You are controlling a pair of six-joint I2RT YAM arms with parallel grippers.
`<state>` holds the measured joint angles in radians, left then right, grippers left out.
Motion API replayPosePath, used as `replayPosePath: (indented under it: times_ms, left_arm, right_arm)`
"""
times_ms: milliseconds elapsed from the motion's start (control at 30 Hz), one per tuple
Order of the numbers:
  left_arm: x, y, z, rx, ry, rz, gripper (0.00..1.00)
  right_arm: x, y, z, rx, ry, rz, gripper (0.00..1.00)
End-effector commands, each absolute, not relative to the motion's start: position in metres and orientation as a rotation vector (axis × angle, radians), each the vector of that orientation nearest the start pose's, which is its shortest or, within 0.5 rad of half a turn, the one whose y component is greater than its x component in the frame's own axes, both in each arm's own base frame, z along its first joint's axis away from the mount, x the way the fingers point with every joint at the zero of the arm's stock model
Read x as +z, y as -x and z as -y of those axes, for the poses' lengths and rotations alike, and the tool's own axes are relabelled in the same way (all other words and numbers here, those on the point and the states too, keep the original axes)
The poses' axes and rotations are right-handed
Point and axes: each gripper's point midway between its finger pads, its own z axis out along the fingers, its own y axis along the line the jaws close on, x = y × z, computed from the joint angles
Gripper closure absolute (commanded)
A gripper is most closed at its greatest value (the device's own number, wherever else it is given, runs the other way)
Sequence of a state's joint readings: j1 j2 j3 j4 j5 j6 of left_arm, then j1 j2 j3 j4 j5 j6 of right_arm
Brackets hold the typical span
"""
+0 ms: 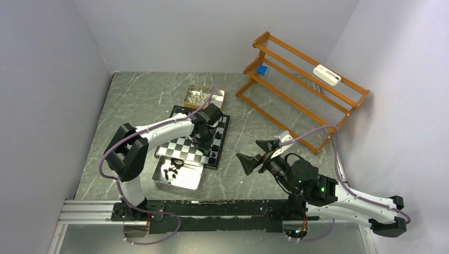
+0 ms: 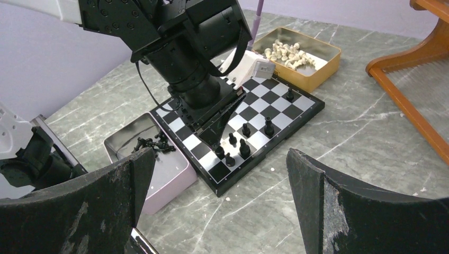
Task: Set up the chess pieces on the board
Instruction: Pick up the chess piece from the chessboard, then place the chess piece on the chessboard.
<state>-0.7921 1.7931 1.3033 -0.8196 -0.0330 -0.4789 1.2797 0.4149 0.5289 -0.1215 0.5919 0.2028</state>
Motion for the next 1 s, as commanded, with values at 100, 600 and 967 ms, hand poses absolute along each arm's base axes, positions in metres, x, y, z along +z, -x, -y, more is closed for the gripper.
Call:
replayPosePath:
  times_ms: [100, 600, 967]
  left_arm:
    - [0.050, -0.244, 0.272, -0.234, -0.454, -2.862, 0.73]
    - [0.086, -0.242, 0.267, -0.225, -0.430, -2.843, 0.89]
    - [0.136, -0.308, 0.313, -0.229, -0.497, -2.688, 0.89]
  right_arm:
    - [0.266, -0.155, -0.201, 0.702, 0.369, -1.571, 0.00]
    - [0.263, -0.156, -0.201, 0.693, 0.374, -1.574, 0.00]
    - [0.272, -0.156, -0.195, 0.677, 0.375, -1.575, 0.00]
